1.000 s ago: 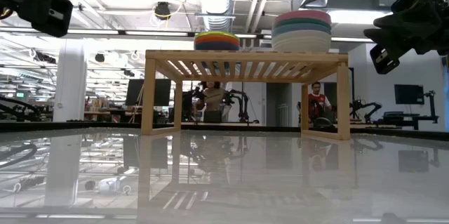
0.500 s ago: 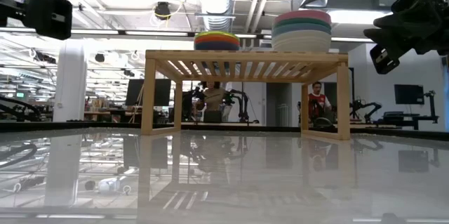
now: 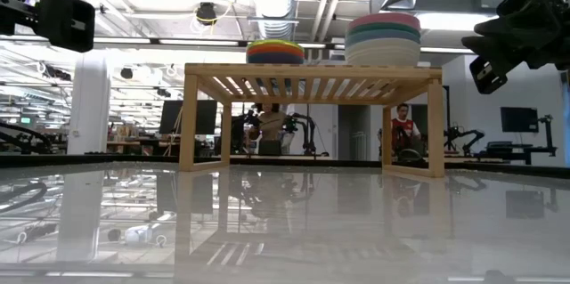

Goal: Place and stack bowls onto a shelf
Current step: Return to Home Position

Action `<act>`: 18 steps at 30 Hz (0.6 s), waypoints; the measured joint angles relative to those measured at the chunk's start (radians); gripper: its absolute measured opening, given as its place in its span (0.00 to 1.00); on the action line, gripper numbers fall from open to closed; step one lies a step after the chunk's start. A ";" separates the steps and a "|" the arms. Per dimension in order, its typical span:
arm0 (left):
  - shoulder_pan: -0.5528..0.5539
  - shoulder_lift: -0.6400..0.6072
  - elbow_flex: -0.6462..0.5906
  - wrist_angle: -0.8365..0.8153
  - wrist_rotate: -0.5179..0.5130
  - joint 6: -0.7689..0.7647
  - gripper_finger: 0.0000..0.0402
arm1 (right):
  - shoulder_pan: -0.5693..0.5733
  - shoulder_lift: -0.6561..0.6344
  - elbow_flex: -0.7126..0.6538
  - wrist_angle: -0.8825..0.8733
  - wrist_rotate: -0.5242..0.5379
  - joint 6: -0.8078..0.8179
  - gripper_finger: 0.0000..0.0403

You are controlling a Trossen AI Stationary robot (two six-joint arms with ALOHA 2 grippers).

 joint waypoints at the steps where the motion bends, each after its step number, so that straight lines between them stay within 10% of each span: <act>1: 0.000 0.000 0.000 0.000 0.000 0.000 0.66 | 0.000 0.000 0.000 0.000 0.000 0.000 0.30; 18: 0.000 -0.008 0.000 0.000 -0.001 -0.008 0.66 | 0.000 0.000 0.000 0.000 0.000 0.000 0.30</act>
